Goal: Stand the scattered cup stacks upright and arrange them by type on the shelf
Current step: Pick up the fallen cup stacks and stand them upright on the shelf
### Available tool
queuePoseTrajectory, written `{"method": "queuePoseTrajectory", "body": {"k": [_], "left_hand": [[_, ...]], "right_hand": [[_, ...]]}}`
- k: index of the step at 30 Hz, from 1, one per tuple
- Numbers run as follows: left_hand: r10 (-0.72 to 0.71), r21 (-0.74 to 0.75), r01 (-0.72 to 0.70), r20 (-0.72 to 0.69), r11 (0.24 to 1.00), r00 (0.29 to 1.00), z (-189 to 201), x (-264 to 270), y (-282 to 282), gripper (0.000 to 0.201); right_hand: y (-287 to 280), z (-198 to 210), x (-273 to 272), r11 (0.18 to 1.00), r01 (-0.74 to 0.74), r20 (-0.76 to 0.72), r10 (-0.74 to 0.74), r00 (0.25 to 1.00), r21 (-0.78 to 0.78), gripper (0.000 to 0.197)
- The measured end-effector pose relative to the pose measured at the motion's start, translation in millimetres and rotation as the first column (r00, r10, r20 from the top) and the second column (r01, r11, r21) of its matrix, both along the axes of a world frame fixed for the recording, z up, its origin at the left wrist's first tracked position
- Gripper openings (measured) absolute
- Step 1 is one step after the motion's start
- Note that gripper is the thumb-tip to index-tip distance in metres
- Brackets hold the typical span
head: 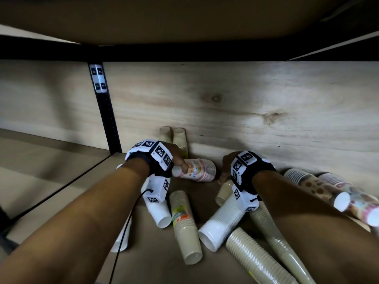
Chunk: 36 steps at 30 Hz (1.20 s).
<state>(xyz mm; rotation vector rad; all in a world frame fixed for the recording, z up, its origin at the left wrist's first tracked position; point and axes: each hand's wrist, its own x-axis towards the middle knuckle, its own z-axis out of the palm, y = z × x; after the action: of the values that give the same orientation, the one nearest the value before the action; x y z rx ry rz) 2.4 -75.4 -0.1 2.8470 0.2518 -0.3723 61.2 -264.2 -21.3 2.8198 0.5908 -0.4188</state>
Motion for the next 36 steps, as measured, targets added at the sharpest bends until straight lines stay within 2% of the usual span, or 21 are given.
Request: {"method": "queuePoseTrajectory", "body": {"k": [2, 5, 7, 8, 11, 13, 15, 17, 20, 23, 27, 30, 31, 33, 34, 36], "left_hand": [[0.042, -0.12, -0.038, 0.032, 0.992, 0.999, 5, -2, 9, 0.032], [0.049, -0.31, -0.021, 0.085, 0.951, 0.995, 9, -2, 26, 0.041], [0.048, -0.444, 0.012, 0.123, 0.896, 0.991, 11, -3, 32, 0.043], [0.035, -0.457, 0.04, 0.155, 0.888, 0.987, 12, -3, 34, 0.046], [-0.063, -0.352, 0.148, 0.243, 0.924, 0.968, 13, 3, 33, 0.054], [-0.113, -0.311, 0.194, 0.26, 0.93, 0.959, 16, 4, 31, 0.058], [-0.159, -0.277, 0.234, 0.266, 0.932, 0.951, 19, 4, 28, 0.063], [-0.183, -0.278, 0.262, 0.278, 0.924, 0.943, 19, 4, 25, 0.064], [-0.193, -0.263, 0.27, 0.287, 0.926, 0.938, 20, 5, 19, 0.064], [-0.219, -0.18, 0.275, 0.278, 0.944, 0.935, 21, 9, 16, 0.063], [-0.224, -0.182, 0.276, 0.26, 0.944, 0.939, 23, 14, 11, 0.063], [-0.23, -0.171, 0.275, 0.241, 0.946, 0.943, 25, 17, 8, 0.063], [-0.237, -0.156, 0.278, 0.237, 0.948, 0.942, 26, 18, 7, 0.063], [-0.25, -0.13, 0.284, 0.231, 0.95, 0.94, 26, 22, 3, 0.062], [-0.254, -0.116, 0.286, 0.234, 0.951, 0.939, 26, 23, 2, 0.062], [-0.275, -0.07, 0.302, 0.26, 0.951, 0.926, 27, 27, -2, 0.061]], "right_hand": [[-3, 2, -1, 1.0, -0.01, -0.01, 0.01, 1.0, 0.006, 0.046], [-5, 3, -6, 0.999, -0.033, -0.022, 0.034, 0.999, 0.024, 0.061], [-3, 1, -6, 0.996, -0.09, 0.036, 0.09, 0.995, 0.001, 0.069], [-3, -3, -3, 0.996, -0.092, 0.067, 0.092, 0.993, -0.005, 0.075], [-1, -9, -1, 0.997, -0.063, 0.087, 0.059, 0.994, 0.043, 0.092], [0, -11, 0, 0.995, -0.026, 0.025, 0.024, 0.999, 0.098, 0.082], [2, -14, -3, 0.972, 0.038, 0.011, -0.042, 0.999, 0.23, 0.077], [2, -17, -5, 0.946, 0.058, 0.018, -0.067, 0.998, 0.32, 0.082], [3, -17, -9, 0.949, 0.07, 0.009, -0.077, 0.997, 0.307, 0.093], [1, -10, -10, 0.943, 0.09, -0.018, -0.089, 0.996, 0.319, 0.083], [-10, -2, -17, 0.938, 0.096, -0.057, -0.082, 0.995, 0.334, 0.062], [-11, -4, -6, 0.922, 0.112, -0.094, -0.083, 0.992, 0.37, 0.065], [-10, -6, 1, 0.916, 0.14, -0.128, -0.098, 0.987, 0.377, 0.059], [-15, -5, 14, 0.926, 0.131, -0.12, -0.093, 0.988, 0.354, 0.032], [-18, -5, 23, 0.925, 0.132, -0.126, -0.093, 0.988, 0.355, 0.032], [-25, 3, 30, 0.91, 0.18, -0.149, -0.132, 0.98, 0.374, 0.049]]}}
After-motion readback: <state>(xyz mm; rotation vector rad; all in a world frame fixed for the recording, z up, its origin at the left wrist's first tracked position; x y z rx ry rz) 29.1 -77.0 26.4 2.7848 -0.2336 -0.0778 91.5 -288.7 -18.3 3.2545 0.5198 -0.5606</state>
